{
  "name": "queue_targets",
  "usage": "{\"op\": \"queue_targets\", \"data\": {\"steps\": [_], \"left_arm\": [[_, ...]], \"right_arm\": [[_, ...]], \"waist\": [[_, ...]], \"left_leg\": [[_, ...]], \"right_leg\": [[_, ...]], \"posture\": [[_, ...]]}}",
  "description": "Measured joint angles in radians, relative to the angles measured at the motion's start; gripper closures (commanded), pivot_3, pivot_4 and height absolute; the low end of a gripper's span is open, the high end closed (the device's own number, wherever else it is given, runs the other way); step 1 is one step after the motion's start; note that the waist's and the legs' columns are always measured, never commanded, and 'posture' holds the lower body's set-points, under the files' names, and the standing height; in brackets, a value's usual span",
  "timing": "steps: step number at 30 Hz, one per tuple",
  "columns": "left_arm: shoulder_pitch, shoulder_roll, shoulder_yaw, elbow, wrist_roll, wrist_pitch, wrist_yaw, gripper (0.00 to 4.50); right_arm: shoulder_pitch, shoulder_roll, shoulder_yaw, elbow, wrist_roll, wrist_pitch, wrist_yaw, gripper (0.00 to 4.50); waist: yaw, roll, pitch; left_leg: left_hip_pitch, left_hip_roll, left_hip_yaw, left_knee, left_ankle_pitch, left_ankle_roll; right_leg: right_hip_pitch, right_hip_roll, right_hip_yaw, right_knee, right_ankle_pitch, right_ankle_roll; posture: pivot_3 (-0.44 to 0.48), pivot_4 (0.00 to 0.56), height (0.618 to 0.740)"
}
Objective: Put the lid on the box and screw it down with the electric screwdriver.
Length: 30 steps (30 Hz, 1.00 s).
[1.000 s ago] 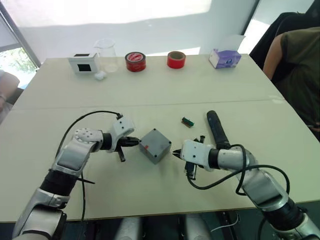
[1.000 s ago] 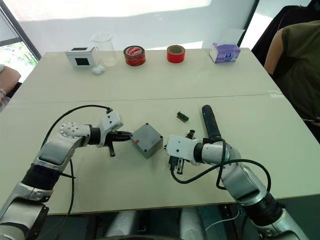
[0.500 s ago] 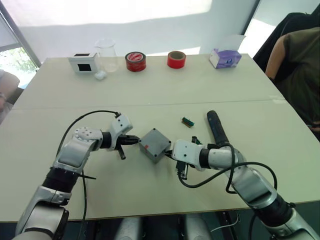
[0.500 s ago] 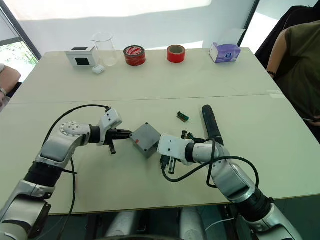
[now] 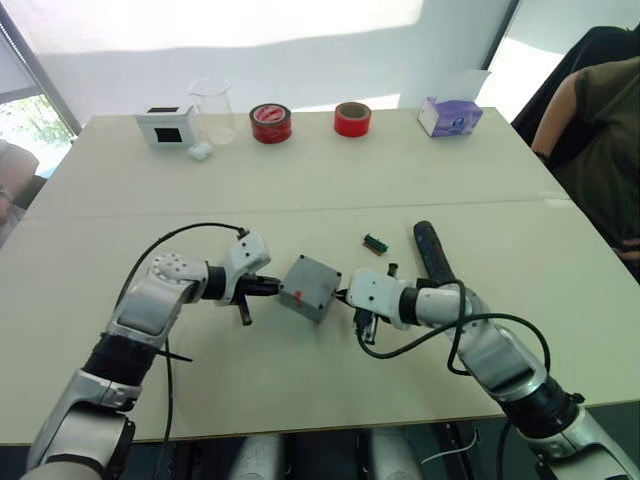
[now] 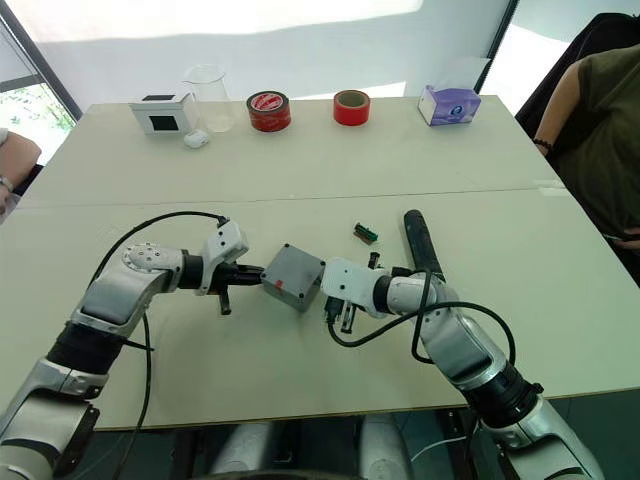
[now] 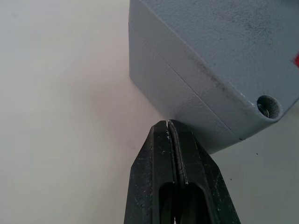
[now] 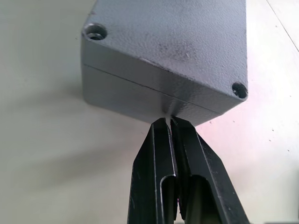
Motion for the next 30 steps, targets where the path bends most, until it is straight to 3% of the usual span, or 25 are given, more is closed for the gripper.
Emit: {"op": "queue_targets", "data": {"steps": [30], "left_arm": [[0.073,0.029,-0.007,-0.138,-0.043,0.094,-0.006,4.50]], "right_arm": [[-0.028,0.002,-0.005,0.093,-0.001,-0.086,0.004,4.42]], "waist": [[-0.001,0.000,0.000]], "left_leg": [[0.000,0.000,0.000,0.000,0.000,0.000]], "right_leg": [[0.000,0.000,0.000,0.000,0.000,0.000]], "posture": [[0.000,0.150,0.740]]}}
